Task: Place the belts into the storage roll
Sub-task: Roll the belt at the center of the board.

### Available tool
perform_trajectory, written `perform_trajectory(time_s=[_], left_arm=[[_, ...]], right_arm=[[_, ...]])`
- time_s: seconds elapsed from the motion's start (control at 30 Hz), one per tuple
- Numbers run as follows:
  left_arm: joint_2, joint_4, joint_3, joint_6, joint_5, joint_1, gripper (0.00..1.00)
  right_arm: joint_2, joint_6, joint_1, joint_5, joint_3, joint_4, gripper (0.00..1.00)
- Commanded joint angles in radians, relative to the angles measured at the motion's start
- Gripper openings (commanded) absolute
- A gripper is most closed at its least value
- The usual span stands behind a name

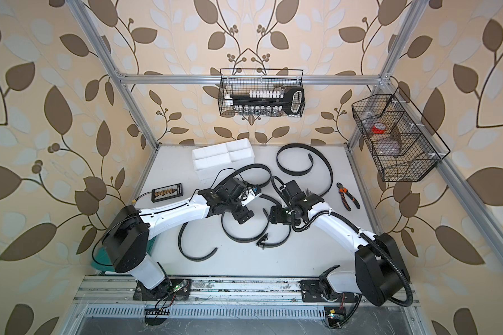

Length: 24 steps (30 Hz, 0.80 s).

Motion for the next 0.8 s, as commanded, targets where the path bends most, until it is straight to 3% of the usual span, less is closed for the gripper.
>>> perform_trajectory(time_s=[0.0,0.13,0.23,0.3,0.43,0.57,0.77], left_arm=[[-0.103,0.025,-0.039,-0.007,-0.001,0.012,0.95],[-0.191,-0.008,-0.071,-0.078,-0.012,0.053,0.97],[-0.269,-0.043,-0.088,-0.154,-0.064,0.099,0.99],[-0.324,-0.080,-0.102,-0.204,-0.058,0.152,0.99],[-0.435,-0.100,-0.157,-0.278,-0.046,0.263,0.99],[-0.516,-0.059,-0.235,-0.334,-0.017,0.372,0.99],[-0.505,-0.054,-0.245,-0.351,0.003,0.418,0.99]], right_arm=[[0.101,0.050,0.038,0.027,0.037,0.029,0.69],[0.248,0.054,0.058,0.039,0.073,0.071,0.49],[0.322,0.032,0.059,0.065,0.089,0.086,0.15],[0.346,-0.003,0.060,0.099,0.113,0.064,0.05],[0.348,-0.101,0.062,0.193,0.177,0.010,0.01],[0.425,-0.283,0.089,0.280,0.314,-0.061,0.00],[0.549,-0.659,0.234,0.451,0.441,-0.077,0.00]])
